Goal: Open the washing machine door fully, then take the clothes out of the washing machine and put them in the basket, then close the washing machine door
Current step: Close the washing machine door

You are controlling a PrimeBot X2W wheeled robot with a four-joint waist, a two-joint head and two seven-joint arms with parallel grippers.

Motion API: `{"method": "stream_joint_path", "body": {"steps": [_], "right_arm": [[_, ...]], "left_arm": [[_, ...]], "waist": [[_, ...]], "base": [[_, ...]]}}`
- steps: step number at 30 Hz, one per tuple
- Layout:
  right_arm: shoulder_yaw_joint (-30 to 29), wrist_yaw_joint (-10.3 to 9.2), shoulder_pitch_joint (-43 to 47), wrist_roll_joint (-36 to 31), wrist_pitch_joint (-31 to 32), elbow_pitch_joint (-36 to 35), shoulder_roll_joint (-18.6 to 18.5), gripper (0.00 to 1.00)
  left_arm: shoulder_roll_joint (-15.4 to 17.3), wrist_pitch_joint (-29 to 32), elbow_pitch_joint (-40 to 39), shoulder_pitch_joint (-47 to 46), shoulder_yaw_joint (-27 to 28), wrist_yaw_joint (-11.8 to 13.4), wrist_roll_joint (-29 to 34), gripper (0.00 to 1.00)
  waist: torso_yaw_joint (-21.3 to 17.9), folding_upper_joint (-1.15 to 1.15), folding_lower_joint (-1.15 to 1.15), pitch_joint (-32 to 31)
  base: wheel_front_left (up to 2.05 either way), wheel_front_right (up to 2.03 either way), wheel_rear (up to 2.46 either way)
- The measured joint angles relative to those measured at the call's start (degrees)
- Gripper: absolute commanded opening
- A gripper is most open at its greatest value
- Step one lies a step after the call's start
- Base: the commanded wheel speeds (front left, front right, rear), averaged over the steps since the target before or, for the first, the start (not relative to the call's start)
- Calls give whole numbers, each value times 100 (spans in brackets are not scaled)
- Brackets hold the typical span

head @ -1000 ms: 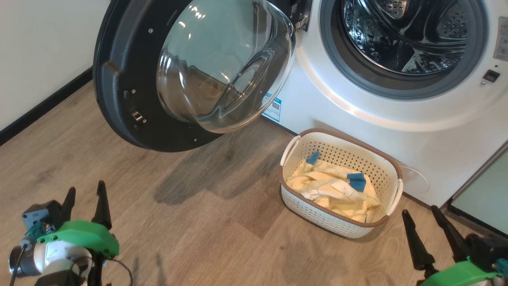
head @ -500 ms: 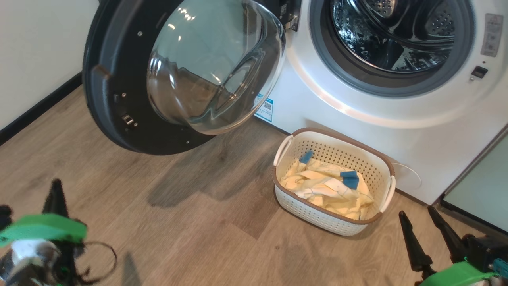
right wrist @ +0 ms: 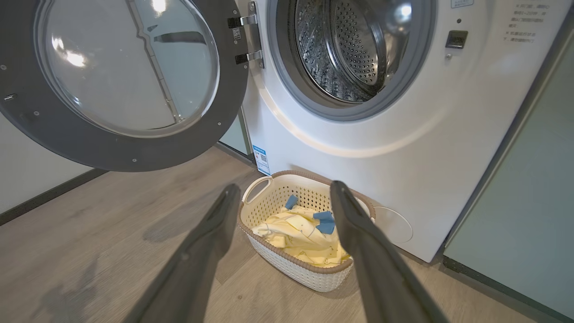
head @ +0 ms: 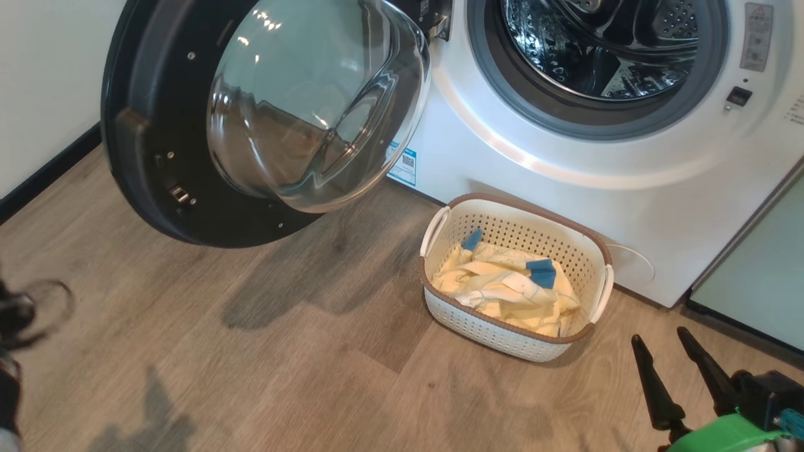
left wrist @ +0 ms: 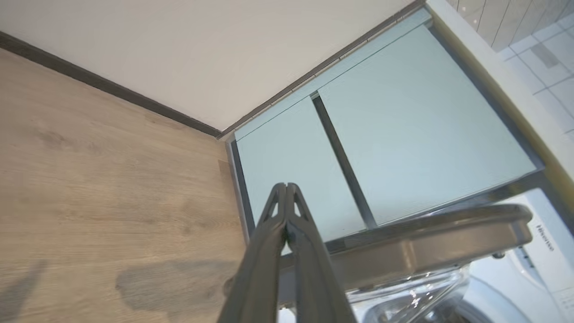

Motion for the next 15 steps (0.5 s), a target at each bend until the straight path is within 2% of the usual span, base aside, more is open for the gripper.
{"method": "stream_joint_path", "body": {"steps": [4,9,15], "right_arm": [[4,0,-3,0,0,-1,-48,100],[56,0,-119,0,0,0,-159,100],[132,0,-265,0,0,-2,-222,100]], "left_arm": [[242,430,536,-567,267,0,-531,0],[553,944,1178,-1228,379,29,-879,0],[798,1478,1793,-1925,359,242,-1009,0]], "waist": [[-26,0,0,84],[-85,0,0,222],[-164,0,0,412]], "base": [[0,0,0],[0,0,0],[0,0,0]]}}
